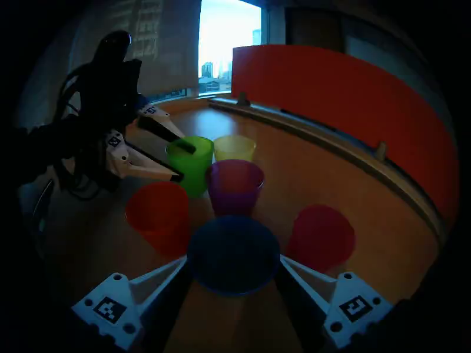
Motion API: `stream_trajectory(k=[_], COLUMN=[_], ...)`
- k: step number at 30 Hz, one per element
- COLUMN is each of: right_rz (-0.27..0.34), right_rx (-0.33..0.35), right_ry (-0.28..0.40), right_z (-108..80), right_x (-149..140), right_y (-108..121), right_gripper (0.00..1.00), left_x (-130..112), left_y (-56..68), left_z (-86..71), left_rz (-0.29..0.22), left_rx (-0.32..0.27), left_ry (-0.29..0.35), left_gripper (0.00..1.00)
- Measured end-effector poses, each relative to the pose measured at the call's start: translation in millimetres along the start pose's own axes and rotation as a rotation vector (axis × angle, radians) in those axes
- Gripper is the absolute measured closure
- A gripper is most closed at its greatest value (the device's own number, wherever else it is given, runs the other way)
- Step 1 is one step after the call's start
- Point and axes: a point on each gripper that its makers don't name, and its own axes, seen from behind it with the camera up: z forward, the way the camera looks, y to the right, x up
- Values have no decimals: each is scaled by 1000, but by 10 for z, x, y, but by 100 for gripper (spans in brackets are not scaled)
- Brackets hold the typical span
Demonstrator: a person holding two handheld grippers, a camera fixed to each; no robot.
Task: Pour water
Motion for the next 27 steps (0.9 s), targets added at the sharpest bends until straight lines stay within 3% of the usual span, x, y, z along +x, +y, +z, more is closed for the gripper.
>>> stream_trajectory(k=[27], right_rz=[-1], right_rx=[-30], right_ry=[109], right_z=[-411], right_x=[296], right_y=[-117], right_gripper=[11], left_x=[333], left_y=[108], left_z=[-472], left_rz=[-30], left_rx=[61], left_ry=[132], left_gripper=[18])
